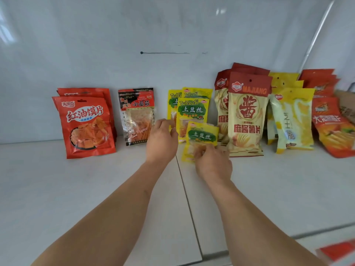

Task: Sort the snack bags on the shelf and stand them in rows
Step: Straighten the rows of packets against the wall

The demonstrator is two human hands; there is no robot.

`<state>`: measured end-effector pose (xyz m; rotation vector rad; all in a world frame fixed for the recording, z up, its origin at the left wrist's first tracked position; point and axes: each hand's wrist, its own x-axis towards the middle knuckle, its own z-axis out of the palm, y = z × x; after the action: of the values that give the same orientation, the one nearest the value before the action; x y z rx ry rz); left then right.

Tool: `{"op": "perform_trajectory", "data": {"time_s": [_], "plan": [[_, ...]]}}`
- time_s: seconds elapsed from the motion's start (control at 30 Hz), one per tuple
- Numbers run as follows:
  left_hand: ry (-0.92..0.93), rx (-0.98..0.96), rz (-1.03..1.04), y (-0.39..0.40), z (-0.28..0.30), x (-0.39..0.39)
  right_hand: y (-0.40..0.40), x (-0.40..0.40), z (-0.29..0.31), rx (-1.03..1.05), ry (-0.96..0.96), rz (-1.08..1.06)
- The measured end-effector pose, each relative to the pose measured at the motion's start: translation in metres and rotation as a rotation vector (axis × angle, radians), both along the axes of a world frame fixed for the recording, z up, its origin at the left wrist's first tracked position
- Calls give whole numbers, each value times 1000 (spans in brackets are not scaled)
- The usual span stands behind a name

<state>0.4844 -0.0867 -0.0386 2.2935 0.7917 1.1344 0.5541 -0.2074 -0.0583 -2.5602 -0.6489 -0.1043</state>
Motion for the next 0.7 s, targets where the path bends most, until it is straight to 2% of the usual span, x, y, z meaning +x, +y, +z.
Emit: {"op": "perform_trajectory", "data": {"time_s": [0.23, 0.5, 0.7], "plan": [[-23, -90, 108, 0, 2, 7, 15, 20, -10, 26, 24, 36], [-30, -140, 100, 2, 4, 12, 37, 40, -16, 144, -54, 82], [-23, -211, 29, 8, 10, 25, 70, 63, -14, 346, 86, 83]]}}
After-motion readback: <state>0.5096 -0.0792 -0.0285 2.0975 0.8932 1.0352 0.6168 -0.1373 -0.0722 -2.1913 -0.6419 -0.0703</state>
